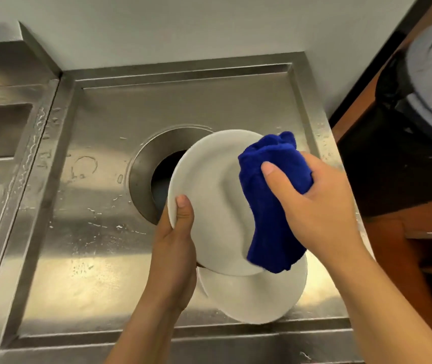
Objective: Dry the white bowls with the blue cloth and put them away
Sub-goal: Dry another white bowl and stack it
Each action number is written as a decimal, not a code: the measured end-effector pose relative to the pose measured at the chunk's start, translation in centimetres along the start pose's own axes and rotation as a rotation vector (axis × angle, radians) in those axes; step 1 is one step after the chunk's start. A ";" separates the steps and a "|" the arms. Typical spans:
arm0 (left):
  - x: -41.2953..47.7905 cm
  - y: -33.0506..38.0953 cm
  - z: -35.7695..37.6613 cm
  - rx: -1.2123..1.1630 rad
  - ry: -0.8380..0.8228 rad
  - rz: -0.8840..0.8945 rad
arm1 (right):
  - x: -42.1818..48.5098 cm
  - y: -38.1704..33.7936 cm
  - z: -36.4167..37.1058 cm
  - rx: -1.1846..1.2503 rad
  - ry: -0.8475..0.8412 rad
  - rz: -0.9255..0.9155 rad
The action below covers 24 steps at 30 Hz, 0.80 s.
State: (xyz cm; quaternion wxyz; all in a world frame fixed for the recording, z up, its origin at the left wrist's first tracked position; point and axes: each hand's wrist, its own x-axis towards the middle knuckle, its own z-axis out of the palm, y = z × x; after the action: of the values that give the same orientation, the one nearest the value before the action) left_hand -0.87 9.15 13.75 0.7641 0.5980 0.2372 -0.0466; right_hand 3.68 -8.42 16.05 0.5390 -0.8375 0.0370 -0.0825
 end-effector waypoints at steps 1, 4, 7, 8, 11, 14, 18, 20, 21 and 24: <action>-0.6 -0.9 0.0 0.022 0.016 0.005 | -0.7 0.5 -0.4 -0.006 -0.013 0.004; -2.3 -3.6 0.2 0.085 0.085 0.002 | -3.0 2.0 -1.2 -0.023 -0.051 0.037; -2.9 -5.7 0.1 0.156 0.135 0.016 | -4.6 3.5 -1.1 -0.021 -0.079 0.102; -3.0 -6.1 0.0 0.181 0.143 0.017 | -5.0 4.0 -1.0 -0.012 -0.087 0.122; -2.9 -7.1 -0.4 0.277 0.135 0.016 | -6.1 5.4 -0.5 -0.002 -0.103 0.160; -2.7 -8.1 -0.7 0.335 0.126 0.016 | -6.8 6.5 0.2 0.003 -0.116 0.177; -2.6 -8.6 -0.7 0.431 0.122 0.079 | -7.2 7.4 0.9 0.004 -0.129 0.171; -2.6 -9.0 -0.7 0.483 0.124 0.113 | -7.4 7.9 1.0 -0.001 -0.136 0.168; -2.6 -9.2 -0.8 0.511 0.122 0.132 | -7.5 8.1 1.1 -0.002 -0.137 0.169; -2.5 -9.8 -0.8 0.584 0.111 0.175 | -7.8 8.8 1.1 0.004 -0.142 0.179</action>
State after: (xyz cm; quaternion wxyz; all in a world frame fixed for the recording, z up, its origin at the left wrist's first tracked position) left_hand -6.79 6.65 5.92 0.5470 0.8120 0.2030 -0.0139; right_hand -3.53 -9.92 6.86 0.5472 -0.8334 0.0731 0.0252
